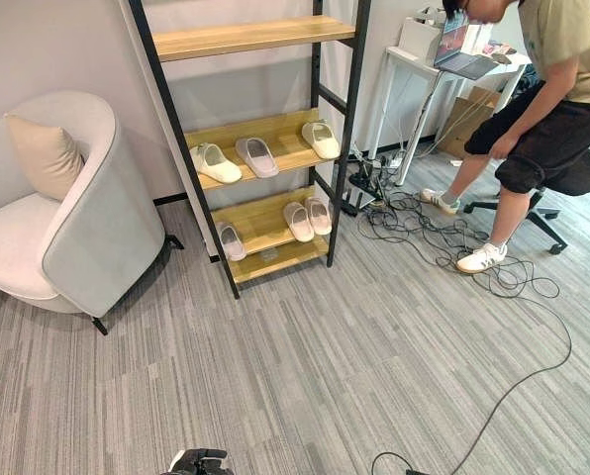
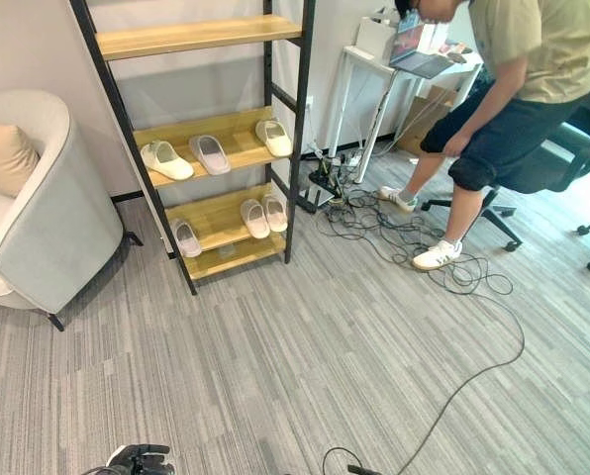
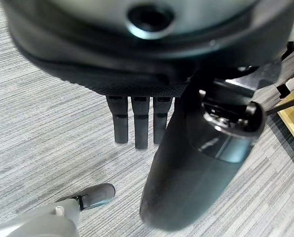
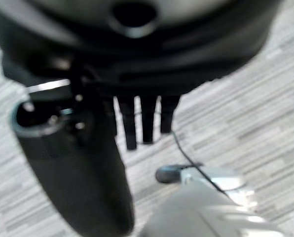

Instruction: Arrange the slippers neatly on the shoe rack.

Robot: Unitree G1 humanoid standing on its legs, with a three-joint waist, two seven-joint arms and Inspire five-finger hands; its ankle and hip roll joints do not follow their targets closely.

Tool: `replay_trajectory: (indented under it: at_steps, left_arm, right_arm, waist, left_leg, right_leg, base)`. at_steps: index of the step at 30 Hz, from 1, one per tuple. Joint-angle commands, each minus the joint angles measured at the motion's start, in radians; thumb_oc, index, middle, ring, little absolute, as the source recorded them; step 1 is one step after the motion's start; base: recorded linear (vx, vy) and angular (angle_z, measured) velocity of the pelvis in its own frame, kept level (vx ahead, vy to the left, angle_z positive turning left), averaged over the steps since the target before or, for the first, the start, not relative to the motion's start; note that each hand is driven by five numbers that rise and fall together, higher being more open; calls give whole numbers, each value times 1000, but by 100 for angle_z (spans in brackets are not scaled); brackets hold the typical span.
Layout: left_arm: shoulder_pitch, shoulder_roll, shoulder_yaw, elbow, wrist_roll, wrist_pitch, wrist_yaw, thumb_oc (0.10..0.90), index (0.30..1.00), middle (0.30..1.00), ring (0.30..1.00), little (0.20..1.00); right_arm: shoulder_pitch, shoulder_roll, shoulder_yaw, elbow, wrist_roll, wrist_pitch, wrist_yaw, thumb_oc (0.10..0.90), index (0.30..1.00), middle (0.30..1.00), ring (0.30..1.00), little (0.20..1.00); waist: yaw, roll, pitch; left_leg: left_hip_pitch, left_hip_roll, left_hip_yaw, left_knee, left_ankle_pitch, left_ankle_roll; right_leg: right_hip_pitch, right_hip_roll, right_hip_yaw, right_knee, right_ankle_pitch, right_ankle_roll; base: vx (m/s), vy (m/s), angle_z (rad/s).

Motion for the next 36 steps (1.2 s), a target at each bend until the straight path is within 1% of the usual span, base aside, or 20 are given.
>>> replay_trajectory:
  at_steps: [1, 10, 14, 15, 18, 22, 24, 25, 28, 30, 32, 34, 36]
  left_arm:
    - [-46, 2, 12, 23, -7, -39, -2, 800, 900, 900, 900, 900]
    - [-57, -4, 12, 39, -16, -34, -8, 800, 900, 900, 900, 900]
    - [-61, -4, 6, 46, -20, -33, -13, 800, 900, 900, 900, 900]
    - [-64, -3, 2, 48, -21, -34, -16, 800, 900, 900, 900, 900]
    - [-70, -6, -11, 37, -33, -36, -28, 800, 900, 900, 900, 900]
    - [-80, -17, -34, 19, -39, -40, -40, 800, 900, 900, 900, 900]
    - [-82, -21, -41, 19, -39, -39, -38, 800, 900, 900, 900, 900]
    - [-84, -24, -43, 21, -40, -40, -38, 800, 900, 900, 900, 900]
    - [-83, -32, -46, 28, -35, -38, -41, 800, 900, 900, 900, 900]
    - [-84, -38, -51, 27, -32, -34, -44, 800, 900, 900, 900, 900]
    - [-87, -40, -54, 23, -31, -35, -46, 800, 900, 900, 900, 900]
    - [-87, -41, -51, 30, -34, -34, -46, 800, 900, 900, 900, 900]
    - [-85, -45, -53, 31, -34, -35, -45, 800, 900, 900, 900, 900]
  right_arm:
    - [-21, -42, 25, 45, -16, -32, -13, 800, 900, 900, 900, 900]
    - [-26, -44, 27, 35, -17, -31, -11, 800, 900, 900, 900, 900]
    - [-33, -47, 37, 23, -21, -35, -12, 800, 900, 900, 900, 900]
    - [-35, -48, 39, 22, -21, -35, -12, 800, 900, 900, 900, 900]
    - [-39, -49, 45, 18, -21, -39, -14, 800, 900, 900, 900, 900]
    - [-42, -57, 43, 16, -16, -42, -20, 800, 900, 900, 900, 900]
    - [-44, -61, 39, 16, -13, -40, -22, 800, 900, 900, 900, 900]
    - [-44, -62, 38, 19, -12, -40, -23, 800, 900, 900, 900, 900]
    - [-44, -64, 40, 29, -13, -38, -21, 800, 900, 900, 900, 900]
    - [-41, -66, 38, 26, -13, -32, -18, 800, 900, 900, 900, 900]
    - [-40, -66, 36, 17, -11, -32, -17, 800, 900, 900, 900, 900]
    - [-45, -60, 43, 20, -16, -32, -15, 800, 900, 900, 900, 900]
    - [-45, -58, 48, 23, -20, -32, -15, 800, 900, 900, 900, 900]
  waist:
    - [0, -33, -43]
    - [-10, -30, -29]
    - [-15, -30, -14]
    - [-17, -34, -9]
    - [-21, -47, 11]
    - [-29, -59, 37]
    - [-35, -64, 43]
    - [-36, -65, 45]
    - [-30, -62, 41]
    - [-28, -59, 42]
    - [-22, -50, 49]
    - [-17, -43, 41]
    - [-15, -41, 38]
  left_leg:
    - [-52, 22, -72, 1, 13, -45]
    - [-47, 40, -73, 1, 22, -51]
    - [-37, 65, -69, 1, 49, -57]
    - [-41, 70, -69, 19, 50, -58]
    - [-97, 74, -67, 134, 43, -63]
    - [-198, 73, -50, 309, 65, -72]
    - [-232, 79, -29, 372, 78, -69]
    - [-241, 76, -19, 374, 76, -63]
    - [-273, 53, 18, 326, 62, -53]
    - [-317, 39, 72, 303, 65, -51]
    - [-348, 27, 95, 303, 82, -57]
    - [-290, 14, 87, 246, 60, -49]
    - [-270, 5, 82, 235, 54, -46]
  right_leg:
    - [-10, -37, 60, 24, 60, 52]
    - [-22, -18, 79, 66, 34, 39]
    - [-35, 3, 98, 110, 14, 28]
    - [-36, 7, 103, 120, 12, 25]
    - [-44, 12, 118, 145, 10, 15]
    - [-48, 17, 121, 165, 15, 3]
    - [-46, 15, 122, 171, 18, -1]
    - [-44, 15, 125, 173, 19, -2]
    - [-21, 21, 138, 161, 15, 0]
    - [3, 24, 147, 146, 7, 0]
    - [17, 36, 167, 143, 6, -1]
    - [27, 40, 192, 141, -7, 8]
    - [35, 33, 202, 142, -9, 12]
  base:
    - [0, 0, 0]
    - [0, -60, 2]
    - [-27, -126, 6]
    - [-34, -119, 3]
    - [-61, -138, 8]
    - [-38, -119, 25]
    - [32, -84, 4]
    - [86, -60, 1]
    - [161, -40, -1]
    - [189, -6, 11]
    - [174, 21, 0]
    - [223, 74, -24]
    - [195, 86, -75]
